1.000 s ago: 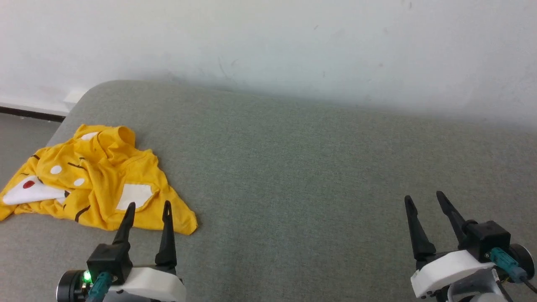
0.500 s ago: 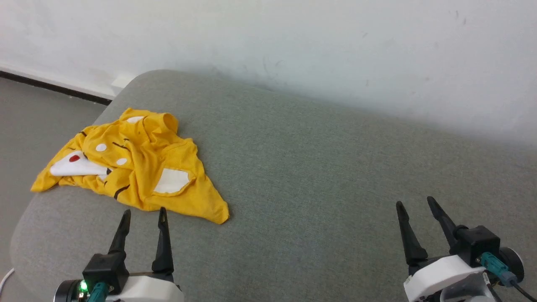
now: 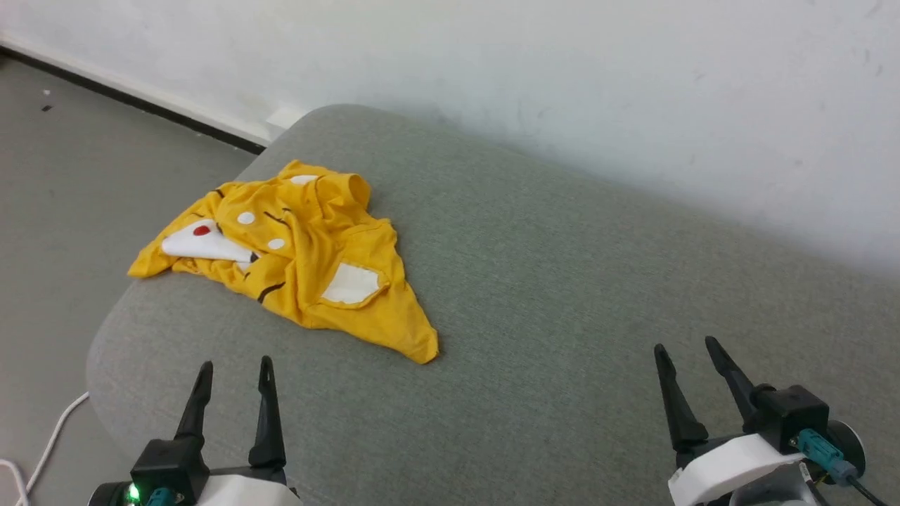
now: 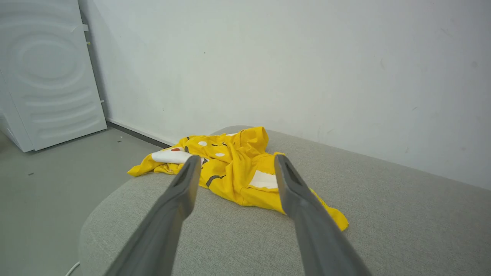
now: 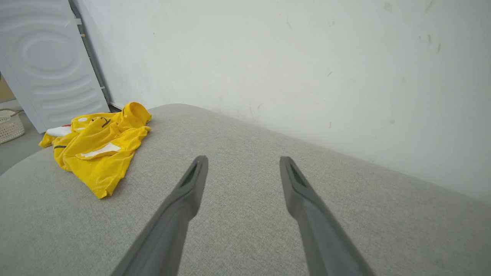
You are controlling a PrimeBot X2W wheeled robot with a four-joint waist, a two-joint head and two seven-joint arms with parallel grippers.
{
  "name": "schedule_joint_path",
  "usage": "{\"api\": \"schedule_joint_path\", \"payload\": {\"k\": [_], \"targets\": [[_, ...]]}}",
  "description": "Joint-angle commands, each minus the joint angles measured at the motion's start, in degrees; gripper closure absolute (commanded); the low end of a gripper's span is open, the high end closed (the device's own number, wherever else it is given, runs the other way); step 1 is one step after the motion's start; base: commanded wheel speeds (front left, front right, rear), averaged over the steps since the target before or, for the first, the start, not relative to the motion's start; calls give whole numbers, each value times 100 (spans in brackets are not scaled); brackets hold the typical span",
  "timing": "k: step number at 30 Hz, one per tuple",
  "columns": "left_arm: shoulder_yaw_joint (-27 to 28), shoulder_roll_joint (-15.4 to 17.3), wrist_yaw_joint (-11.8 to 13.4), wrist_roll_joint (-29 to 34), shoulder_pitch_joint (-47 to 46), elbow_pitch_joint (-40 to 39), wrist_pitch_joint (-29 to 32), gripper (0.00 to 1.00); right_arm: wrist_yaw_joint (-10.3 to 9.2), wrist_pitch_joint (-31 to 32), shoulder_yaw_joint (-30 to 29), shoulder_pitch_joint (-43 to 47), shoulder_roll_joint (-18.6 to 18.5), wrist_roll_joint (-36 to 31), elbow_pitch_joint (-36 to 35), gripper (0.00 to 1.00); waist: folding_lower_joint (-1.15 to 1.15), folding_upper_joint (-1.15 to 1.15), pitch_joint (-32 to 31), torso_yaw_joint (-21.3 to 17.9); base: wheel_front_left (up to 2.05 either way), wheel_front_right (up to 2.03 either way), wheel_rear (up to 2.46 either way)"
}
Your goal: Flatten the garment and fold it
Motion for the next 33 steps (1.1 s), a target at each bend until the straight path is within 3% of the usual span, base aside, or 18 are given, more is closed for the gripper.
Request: {"api": "schedule_joint_path", "payload": {"k": [1,33], "targets": [[37,-17,-28,-32,93,-15,-77,0,-3,-67,20,57,11,50,43,0,0,0,-35,180,0,0,0],[48,-23,-24,-174,310,-60,-380,0,-4,-370,36,141,15,51,163,0,0,0,-28,821,0,0,0]]}}
